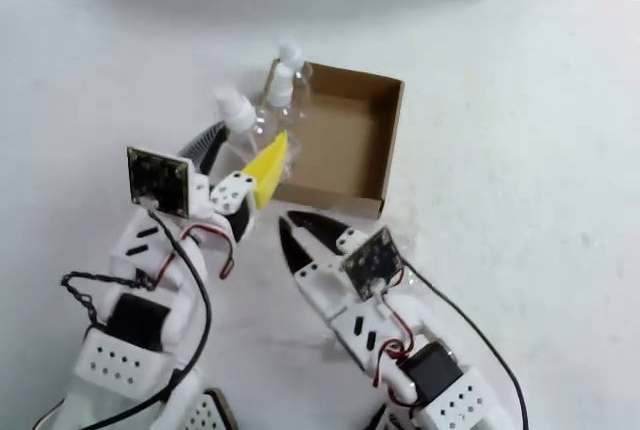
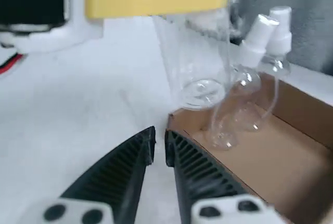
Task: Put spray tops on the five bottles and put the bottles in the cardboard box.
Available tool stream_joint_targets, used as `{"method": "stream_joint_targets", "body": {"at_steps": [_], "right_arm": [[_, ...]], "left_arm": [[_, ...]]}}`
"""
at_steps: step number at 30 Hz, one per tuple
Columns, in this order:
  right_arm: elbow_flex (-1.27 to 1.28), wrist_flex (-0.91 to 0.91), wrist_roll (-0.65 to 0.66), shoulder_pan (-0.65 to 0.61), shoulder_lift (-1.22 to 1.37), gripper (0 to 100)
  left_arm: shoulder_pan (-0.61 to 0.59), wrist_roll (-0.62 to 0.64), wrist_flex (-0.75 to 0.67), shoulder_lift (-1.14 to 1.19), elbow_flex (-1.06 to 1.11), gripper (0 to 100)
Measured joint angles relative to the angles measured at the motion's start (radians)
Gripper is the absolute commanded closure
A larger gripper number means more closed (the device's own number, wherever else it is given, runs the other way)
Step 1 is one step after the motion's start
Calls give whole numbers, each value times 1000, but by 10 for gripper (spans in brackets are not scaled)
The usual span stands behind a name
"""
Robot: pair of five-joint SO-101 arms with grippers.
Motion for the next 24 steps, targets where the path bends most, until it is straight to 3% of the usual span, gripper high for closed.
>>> {"method": "stream_joint_targets", "body": {"at_steps": [11,16,24], "right_arm": [[-74,356,2,384,-6,984],[-74,437,12,571,-6,984],[-72,411,269,767,-8,984]], "left_arm": [[-48,-2,-184,8,146,932],[-48,-75,-255,8,190,932],[-48,-83,-269,8,190,932]]}}
